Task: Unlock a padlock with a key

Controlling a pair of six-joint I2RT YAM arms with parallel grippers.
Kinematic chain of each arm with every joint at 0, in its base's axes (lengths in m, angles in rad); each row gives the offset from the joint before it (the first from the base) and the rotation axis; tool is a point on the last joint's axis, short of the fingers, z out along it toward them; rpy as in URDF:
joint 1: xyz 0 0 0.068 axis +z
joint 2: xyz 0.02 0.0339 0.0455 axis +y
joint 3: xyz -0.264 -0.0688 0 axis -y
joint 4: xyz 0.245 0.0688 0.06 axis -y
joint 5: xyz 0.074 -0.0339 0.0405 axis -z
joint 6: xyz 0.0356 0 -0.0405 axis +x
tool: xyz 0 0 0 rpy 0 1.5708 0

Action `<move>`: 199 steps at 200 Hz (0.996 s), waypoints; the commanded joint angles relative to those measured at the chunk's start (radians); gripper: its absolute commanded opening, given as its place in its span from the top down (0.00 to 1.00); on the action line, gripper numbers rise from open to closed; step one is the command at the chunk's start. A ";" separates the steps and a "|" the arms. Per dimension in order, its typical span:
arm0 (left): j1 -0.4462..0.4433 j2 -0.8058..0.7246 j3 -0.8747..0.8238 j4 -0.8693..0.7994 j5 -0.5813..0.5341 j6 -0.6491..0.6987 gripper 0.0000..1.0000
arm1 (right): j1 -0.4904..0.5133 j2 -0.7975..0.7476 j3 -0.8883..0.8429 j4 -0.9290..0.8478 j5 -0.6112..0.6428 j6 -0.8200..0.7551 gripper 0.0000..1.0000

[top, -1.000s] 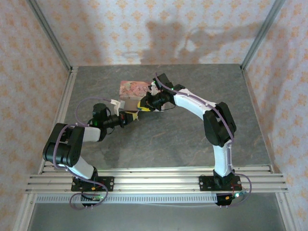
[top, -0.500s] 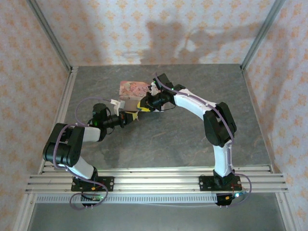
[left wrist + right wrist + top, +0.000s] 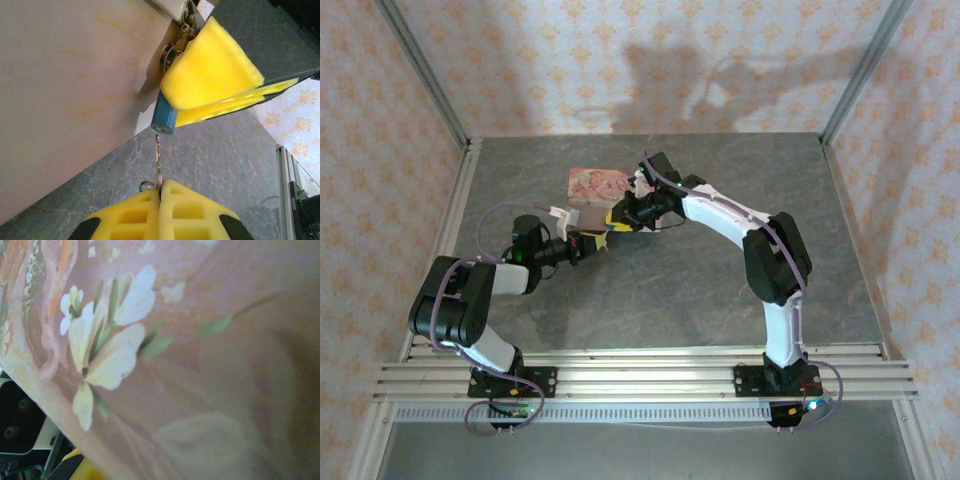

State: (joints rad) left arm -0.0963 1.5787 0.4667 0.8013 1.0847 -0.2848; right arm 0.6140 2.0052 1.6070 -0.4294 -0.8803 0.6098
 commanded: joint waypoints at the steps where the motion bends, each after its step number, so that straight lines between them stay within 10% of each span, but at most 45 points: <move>1: 0.006 -0.031 -0.014 0.030 0.008 0.029 1.00 | -0.003 -0.057 0.001 0.007 -0.065 0.016 1.00; 199: 0.001 -0.048 -0.009 0.033 0.010 0.018 1.00 | -0.009 -0.069 -0.023 0.028 -0.097 0.033 1.00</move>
State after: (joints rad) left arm -0.0963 1.5509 0.4610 0.8009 1.0851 -0.2855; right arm 0.6052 1.9938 1.5894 -0.4290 -0.9070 0.6125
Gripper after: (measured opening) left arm 0.048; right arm 0.147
